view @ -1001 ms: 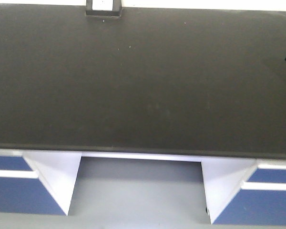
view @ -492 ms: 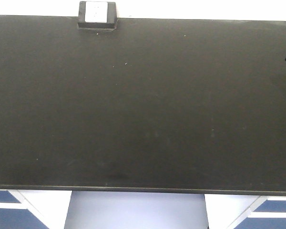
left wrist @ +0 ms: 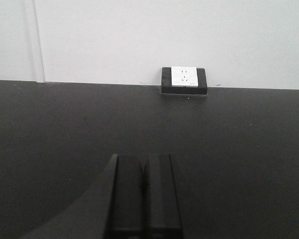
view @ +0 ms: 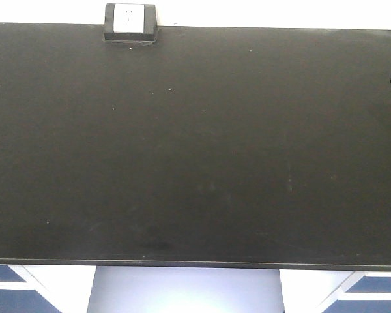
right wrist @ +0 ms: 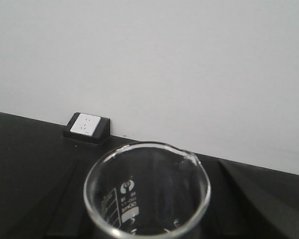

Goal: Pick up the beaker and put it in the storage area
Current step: 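Turn and drive the base to the counter with the wall outlet, then lower the held beaker onto the counter with the right gripper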

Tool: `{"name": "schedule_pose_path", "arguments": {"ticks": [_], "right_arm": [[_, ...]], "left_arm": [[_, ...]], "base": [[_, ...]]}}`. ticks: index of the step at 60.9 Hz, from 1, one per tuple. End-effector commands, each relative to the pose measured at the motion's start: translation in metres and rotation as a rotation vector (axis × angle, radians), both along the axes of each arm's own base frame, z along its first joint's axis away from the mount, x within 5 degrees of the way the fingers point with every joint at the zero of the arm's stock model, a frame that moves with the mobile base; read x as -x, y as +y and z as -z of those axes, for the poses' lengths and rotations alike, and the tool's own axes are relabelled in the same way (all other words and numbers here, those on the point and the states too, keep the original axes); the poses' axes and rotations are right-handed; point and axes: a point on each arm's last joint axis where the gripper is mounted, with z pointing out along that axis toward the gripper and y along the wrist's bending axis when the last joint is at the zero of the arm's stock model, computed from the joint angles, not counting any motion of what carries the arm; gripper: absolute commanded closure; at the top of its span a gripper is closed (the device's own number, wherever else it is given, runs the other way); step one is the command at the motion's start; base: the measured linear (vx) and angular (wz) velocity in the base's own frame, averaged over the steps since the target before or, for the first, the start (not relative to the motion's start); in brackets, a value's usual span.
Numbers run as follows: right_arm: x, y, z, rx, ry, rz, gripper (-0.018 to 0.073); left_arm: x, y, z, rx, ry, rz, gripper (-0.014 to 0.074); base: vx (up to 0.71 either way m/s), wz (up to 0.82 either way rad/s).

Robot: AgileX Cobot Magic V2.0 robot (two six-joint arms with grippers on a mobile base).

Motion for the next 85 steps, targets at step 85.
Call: {"name": "schedule_pose_path", "arguments": {"ticks": [85], "right_arm": [[-0.168, 0.03, 0.166, 0.013, 0.025, -0.519, 0.056]], "left_arm": [[0.0, -0.002, -0.001, 0.012, -0.075, 0.019, 0.0605]], "base": [[0.0, 0.0]]}}
